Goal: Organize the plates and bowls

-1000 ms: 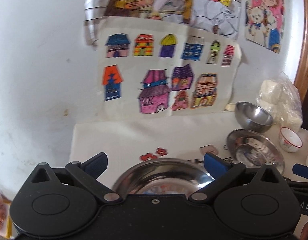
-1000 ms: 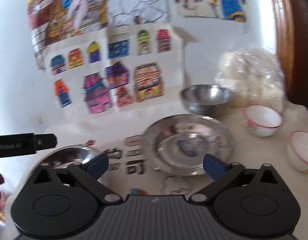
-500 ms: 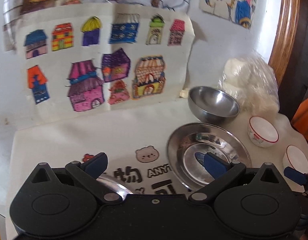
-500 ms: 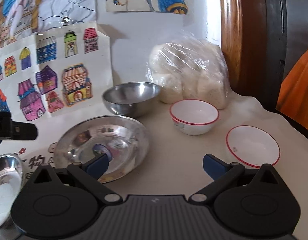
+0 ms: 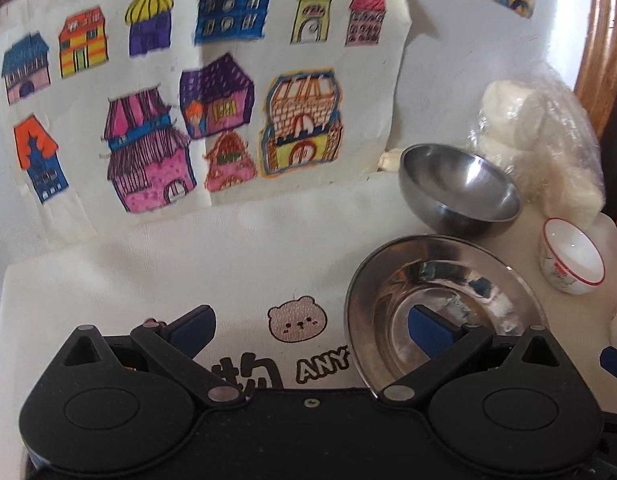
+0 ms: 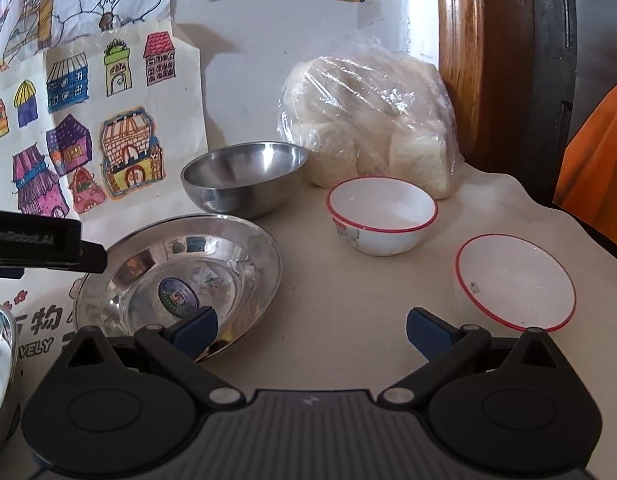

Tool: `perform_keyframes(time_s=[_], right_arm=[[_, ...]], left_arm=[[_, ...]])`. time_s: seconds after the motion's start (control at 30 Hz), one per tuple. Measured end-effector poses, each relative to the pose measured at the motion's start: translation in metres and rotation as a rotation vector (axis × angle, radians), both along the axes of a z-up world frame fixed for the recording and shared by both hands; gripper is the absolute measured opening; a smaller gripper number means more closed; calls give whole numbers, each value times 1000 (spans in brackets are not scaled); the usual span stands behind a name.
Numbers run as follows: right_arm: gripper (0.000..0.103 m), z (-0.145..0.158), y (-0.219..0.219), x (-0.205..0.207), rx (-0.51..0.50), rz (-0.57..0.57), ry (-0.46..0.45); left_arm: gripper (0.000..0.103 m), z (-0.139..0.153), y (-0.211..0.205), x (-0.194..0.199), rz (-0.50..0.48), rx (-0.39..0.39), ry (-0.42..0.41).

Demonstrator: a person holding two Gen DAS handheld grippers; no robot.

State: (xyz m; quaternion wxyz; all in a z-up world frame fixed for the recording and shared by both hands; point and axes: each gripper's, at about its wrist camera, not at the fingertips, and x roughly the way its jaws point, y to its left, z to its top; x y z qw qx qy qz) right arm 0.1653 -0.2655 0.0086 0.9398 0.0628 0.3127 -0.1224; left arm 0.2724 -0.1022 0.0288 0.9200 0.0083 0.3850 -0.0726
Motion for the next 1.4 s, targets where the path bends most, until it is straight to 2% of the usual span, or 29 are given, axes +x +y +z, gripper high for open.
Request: perform_keyframes(time_s=[0.13, 0.27, 0.43, 0.53, 0.73, 0.87, 1.07, 1.17, 1.3, 1.4], right_arm=[[102, -1, 2, 1, 15, 23, -8], [91, -2, 2, 2, 35, 43, -19], [85, -4, 3, 3, 58, 60, -24], [81, -4, 3, 4, 75, 70, -27], [70, -5, 1, 3, 116, 89, -41], [58, -5, 1, 3, 127, 95, -46], [47, -5, 1, 3, 136, 101, -48], [39, -5, 1, 3, 154, 116, -52], [30, -5, 2, 4, 158, 131, -55], [30, -5, 3, 4, 153, 131, -52]], left_arm=[[102, -4, 1, 5, -6, -22, 17], [102, -7, 0, 5, -24, -28, 16], [102, -10, -3, 5, -35, -25, 11], [97, -9, -3, 5, -44, -39, 10], [76, -10, -1, 7, -71, -92, 26], [51, -13, 1, 9, -73, -119, 47], [36, -15, 1, 10, -82, -139, 66], [24, -16, 0, 10, -101, -156, 72], [22, -16, -2, 10, -114, -162, 73], [21, -16, -1, 9, -112, -164, 73]])
